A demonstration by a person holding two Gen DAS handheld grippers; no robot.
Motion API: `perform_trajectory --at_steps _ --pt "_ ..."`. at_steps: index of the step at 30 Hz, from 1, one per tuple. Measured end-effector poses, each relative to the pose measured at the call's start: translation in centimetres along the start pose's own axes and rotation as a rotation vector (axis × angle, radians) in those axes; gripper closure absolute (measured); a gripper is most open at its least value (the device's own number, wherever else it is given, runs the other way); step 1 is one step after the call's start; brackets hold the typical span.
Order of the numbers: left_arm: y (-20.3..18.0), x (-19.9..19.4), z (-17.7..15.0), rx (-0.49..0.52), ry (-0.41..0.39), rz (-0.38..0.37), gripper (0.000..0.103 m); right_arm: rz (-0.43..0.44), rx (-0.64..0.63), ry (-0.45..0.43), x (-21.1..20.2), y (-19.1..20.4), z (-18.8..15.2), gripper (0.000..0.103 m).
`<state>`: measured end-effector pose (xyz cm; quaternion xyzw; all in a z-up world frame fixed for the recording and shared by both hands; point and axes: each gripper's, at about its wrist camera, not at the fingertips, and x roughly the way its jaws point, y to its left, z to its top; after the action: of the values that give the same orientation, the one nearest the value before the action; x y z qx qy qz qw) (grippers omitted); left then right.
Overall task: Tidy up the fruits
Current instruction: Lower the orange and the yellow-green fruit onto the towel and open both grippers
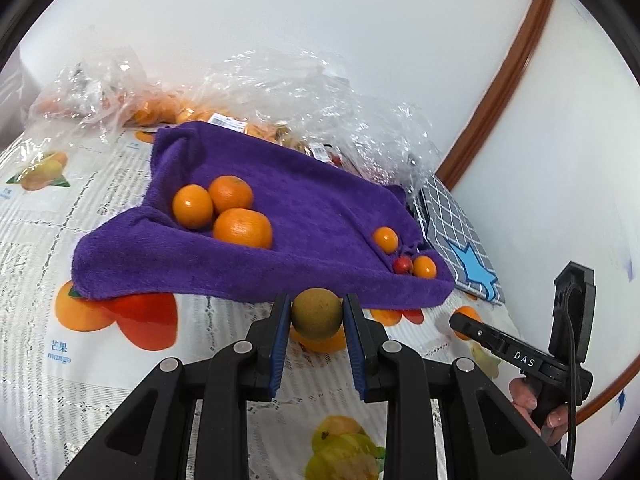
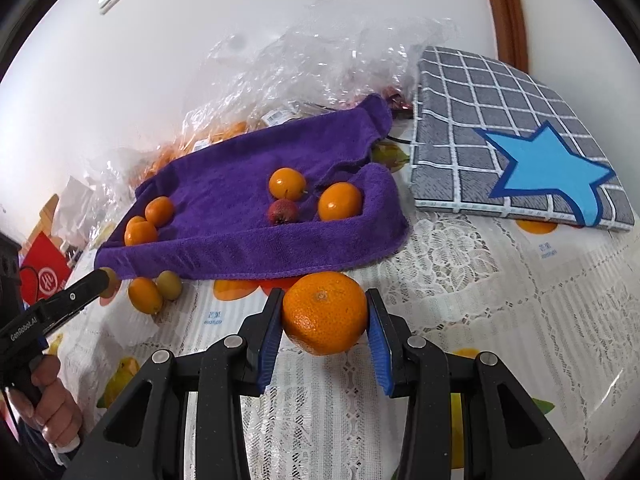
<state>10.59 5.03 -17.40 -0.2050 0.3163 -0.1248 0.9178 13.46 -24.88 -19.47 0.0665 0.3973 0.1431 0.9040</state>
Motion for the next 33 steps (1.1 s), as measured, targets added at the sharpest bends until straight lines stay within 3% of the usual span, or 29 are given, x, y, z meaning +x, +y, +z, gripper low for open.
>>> perform_trajectory --at_steps 4,12,21,33 --pt "0.5 -0.3 0.3 -0.026 -0.015 0.005 0.078 0.004 0.021 0.006 -0.2 0.0 0.5 0.063" --pt "1.5 -1.1 0.8 -0.069 -0.056 0.027 0.078 0.023 -0.054 -0.057 -1.1 2.8 3.7 0.063" --pt "3.1 -1.3 1.5 -0.118 -0.077 0.058 0.078 0.058 -0.15 -0.042 2.9 6.2 7.2 0.063" --pt "2.7 -0.4 4.4 0.016 -0.1 0.139 0.078 0.094 -0.187 0.04 6.8 7.4 6.8 0.063"
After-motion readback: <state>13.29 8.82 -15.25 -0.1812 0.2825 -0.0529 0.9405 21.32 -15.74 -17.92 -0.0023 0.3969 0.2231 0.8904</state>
